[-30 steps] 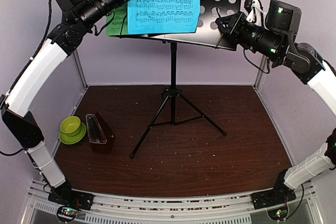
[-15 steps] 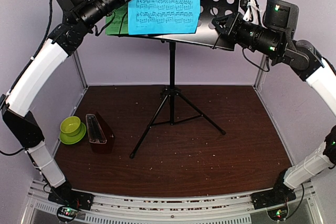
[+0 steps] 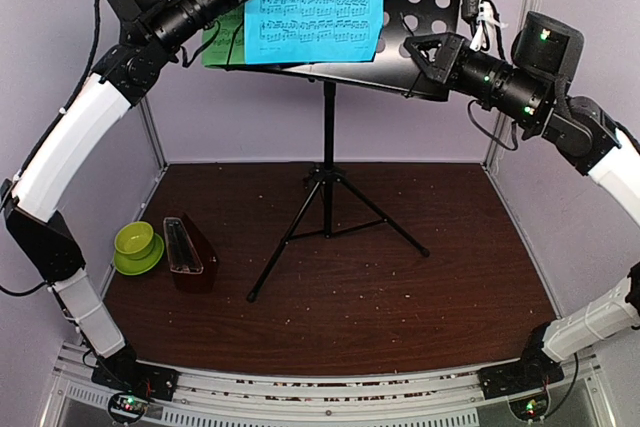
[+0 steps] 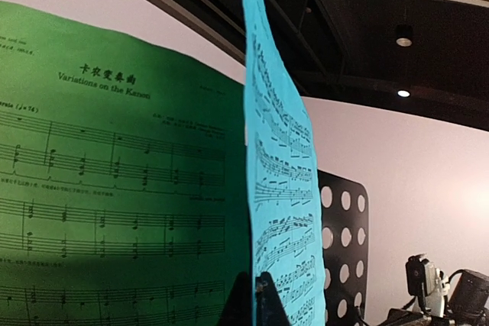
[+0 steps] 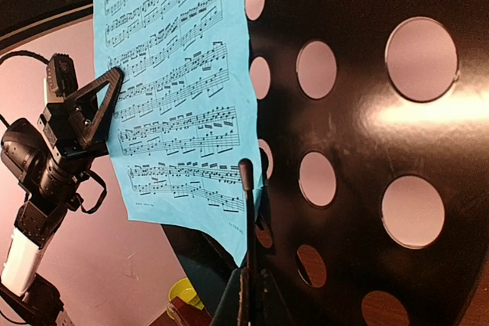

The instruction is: Set up the instrument practice props

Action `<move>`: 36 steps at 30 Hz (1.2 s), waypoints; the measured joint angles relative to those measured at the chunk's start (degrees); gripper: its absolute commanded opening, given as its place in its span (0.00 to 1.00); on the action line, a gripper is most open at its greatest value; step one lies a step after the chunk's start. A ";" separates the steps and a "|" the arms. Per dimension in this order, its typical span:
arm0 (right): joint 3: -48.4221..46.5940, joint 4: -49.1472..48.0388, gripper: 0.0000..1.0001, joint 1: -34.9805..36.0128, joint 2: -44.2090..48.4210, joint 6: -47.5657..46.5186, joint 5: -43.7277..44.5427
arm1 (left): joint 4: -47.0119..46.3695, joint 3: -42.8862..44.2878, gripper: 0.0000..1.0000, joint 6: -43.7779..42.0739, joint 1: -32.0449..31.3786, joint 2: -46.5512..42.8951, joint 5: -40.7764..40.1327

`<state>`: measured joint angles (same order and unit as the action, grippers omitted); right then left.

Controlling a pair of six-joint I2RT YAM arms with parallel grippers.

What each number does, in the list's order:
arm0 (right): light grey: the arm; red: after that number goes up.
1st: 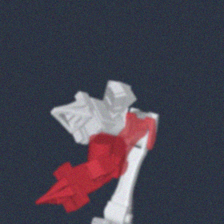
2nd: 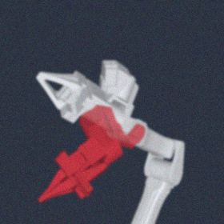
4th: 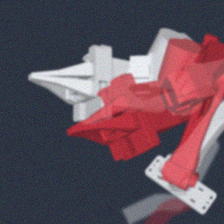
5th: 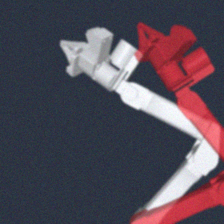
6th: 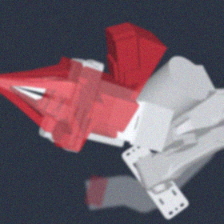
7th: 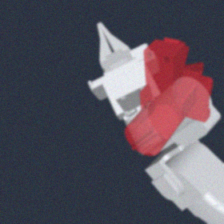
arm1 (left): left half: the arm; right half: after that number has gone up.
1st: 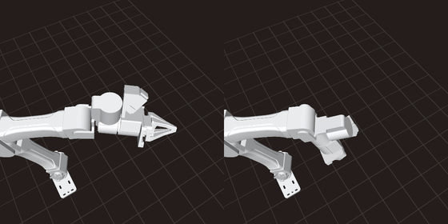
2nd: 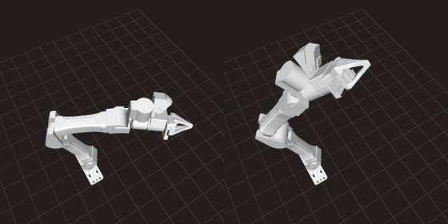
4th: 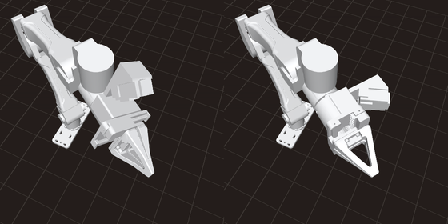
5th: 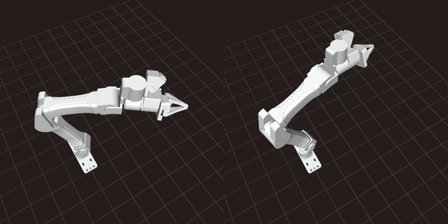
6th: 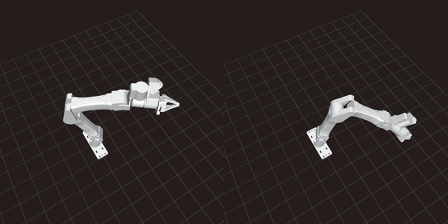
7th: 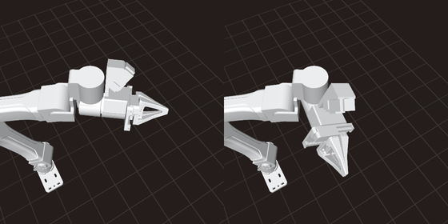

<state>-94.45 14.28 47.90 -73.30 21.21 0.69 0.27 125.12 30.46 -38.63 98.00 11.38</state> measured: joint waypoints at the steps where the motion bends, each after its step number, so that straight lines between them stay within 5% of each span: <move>1: 0.15 -0.50 0.00 0.00 -0.04 -0.66 -0.35 | -0.39 0.37 0.00 -0.35 -0.13 0.28 0.50; 9: 0.63 -3.13 0.00 0.00 -0.63 -5.16 -2.21 | -1.18 10.10 0.00 -4.04 -2.47 6.99 4.59; 28: 3.45 -8.35 0.00 0.00 -0.33 -9.05 -4.26 | -2.43 14.16 0.00 -7.91 -6.95 13.90 7.96; 36: 4.09 -9.20 0.00 0.00 -0.09 -9.03 -4.42 | -3.21 14.29 0.18 -8.09 -7.43 14.40 7.98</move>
<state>-90.37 5.08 47.90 -73.38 12.19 -3.73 -2.94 139.41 22.37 -46.06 112.40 19.35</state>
